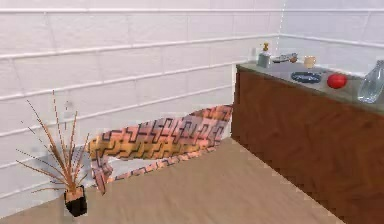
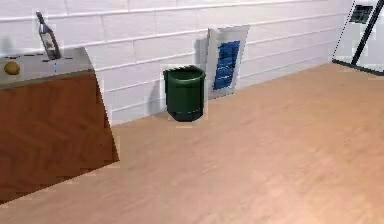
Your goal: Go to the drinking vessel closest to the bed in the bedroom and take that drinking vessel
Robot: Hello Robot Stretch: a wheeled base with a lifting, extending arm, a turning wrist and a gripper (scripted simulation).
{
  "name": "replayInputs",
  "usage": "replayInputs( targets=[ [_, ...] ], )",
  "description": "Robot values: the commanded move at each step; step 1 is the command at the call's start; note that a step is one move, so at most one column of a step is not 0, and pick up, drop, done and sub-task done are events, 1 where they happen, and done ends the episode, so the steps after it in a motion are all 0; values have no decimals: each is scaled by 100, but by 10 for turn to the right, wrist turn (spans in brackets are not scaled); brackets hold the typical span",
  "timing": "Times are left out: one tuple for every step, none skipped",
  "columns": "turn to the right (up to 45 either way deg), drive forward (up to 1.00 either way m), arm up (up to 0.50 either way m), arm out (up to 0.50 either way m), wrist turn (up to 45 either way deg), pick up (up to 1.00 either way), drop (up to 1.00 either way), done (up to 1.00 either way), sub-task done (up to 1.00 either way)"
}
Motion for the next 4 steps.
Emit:
replayInputs(
  targets=[
    [-450,0,0,0,0,0,0,0,0],
    [-450,0,0,0,0,0,0,0,0],
    [-270,0,0,0,0,0,0,0,0],
    [0,100,0,0,0,0,0,0,0]
  ],
)
